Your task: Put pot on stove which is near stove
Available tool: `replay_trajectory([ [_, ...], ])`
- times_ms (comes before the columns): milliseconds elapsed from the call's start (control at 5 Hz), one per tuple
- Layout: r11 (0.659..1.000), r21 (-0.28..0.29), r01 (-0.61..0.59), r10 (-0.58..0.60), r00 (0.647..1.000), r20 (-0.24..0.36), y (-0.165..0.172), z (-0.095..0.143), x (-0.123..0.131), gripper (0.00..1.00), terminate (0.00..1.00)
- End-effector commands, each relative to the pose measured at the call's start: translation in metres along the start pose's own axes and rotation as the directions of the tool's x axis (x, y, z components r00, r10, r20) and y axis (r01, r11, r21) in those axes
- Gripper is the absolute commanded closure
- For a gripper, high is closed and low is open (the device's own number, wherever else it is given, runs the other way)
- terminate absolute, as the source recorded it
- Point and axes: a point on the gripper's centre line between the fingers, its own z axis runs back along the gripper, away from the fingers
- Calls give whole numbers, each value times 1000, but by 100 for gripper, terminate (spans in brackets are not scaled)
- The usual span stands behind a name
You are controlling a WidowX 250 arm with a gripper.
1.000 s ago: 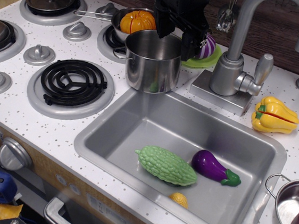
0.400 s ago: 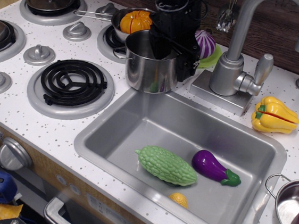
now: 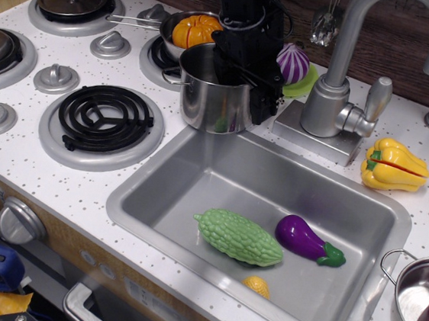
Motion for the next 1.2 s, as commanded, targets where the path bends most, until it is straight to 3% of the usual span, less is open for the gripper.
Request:
replay_trajectory([
  [0,1000,19,2,-2,999,38,4,4,4,100,0],
  [200,1000,30,5,-6,999,37,4,5,4,100,0],
  [600,985,155,81,-81,997,-6,0,34,4,100,0],
  [1000,962,256,95,-92,995,-24,-2,56,-14,100,0],
])
